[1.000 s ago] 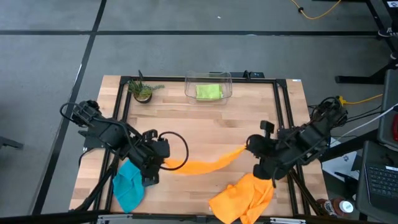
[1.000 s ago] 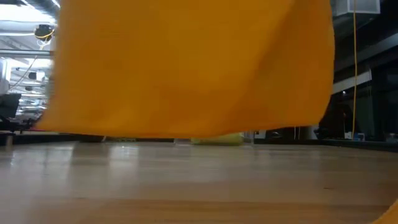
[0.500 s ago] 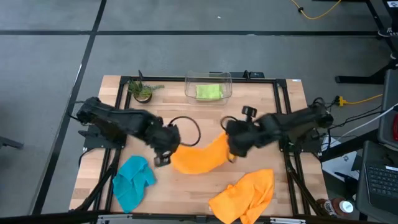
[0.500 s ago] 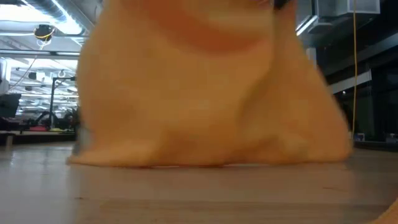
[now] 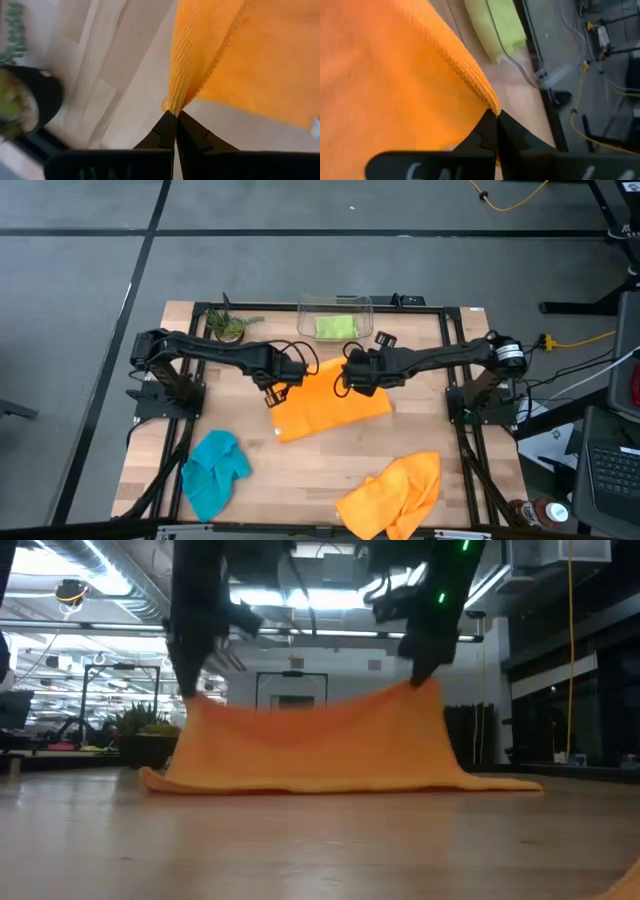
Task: Fold microfiber towels
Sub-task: Fold the top orange microfiber cloth
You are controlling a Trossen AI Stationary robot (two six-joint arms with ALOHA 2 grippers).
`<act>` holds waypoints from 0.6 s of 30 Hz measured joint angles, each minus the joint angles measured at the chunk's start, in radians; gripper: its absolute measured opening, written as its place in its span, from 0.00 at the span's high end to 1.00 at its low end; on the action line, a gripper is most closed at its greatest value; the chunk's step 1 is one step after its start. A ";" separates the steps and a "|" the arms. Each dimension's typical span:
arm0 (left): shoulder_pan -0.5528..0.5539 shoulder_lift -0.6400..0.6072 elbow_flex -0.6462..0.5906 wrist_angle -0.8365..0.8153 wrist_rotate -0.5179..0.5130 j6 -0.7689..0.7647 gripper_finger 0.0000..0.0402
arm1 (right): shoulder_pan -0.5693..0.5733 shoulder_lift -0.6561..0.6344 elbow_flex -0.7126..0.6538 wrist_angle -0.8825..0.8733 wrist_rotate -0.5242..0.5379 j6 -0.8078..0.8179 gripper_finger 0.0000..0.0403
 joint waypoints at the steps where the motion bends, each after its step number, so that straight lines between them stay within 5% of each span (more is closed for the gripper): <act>1: 0.013 0.000 -0.023 0.034 0.000 0.007 1.00 | -0.011 0.000 -0.028 0.056 0.000 -0.027 1.00; 8: 0.032 0.000 -0.110 0.107 0.013 -0.016 1.00 | -0.047 0.000 -0.146 0.188 -0.053 -0.084 1.00; 18: -0.139 0.000 -0.130 0.175 0.072 -0.180 1.00 | 0.033 0.000 -0.248 0.131 -0.151 0.031 1.00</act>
